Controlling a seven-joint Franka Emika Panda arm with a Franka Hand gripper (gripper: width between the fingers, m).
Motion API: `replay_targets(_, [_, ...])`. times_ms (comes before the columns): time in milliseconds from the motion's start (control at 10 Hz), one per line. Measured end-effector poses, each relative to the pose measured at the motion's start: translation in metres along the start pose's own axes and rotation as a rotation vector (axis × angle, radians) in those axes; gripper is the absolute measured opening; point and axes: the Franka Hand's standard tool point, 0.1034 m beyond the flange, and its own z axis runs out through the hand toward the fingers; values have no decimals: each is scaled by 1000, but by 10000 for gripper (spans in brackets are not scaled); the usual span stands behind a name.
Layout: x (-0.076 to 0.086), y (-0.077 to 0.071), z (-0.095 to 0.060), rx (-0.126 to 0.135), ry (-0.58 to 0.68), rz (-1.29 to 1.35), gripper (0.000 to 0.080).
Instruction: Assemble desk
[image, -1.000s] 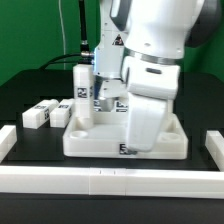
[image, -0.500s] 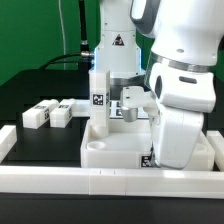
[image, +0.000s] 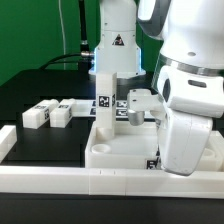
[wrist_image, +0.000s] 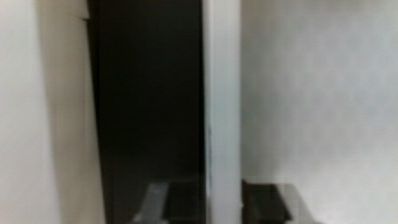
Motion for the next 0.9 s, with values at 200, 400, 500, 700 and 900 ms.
replay_targets(200, [-3,0,-9,-8,2,13,380])
replay_targets(400, [-12,-1,-36,-20,4,27,559])
replay_targets(500, [-16,1,-49,-36,3,31,621])
replay_targets(700, [-31,-3,-58,-41,3,51,644])
replay_targets(900, [-40,-8,-52,-27,1,68,648])
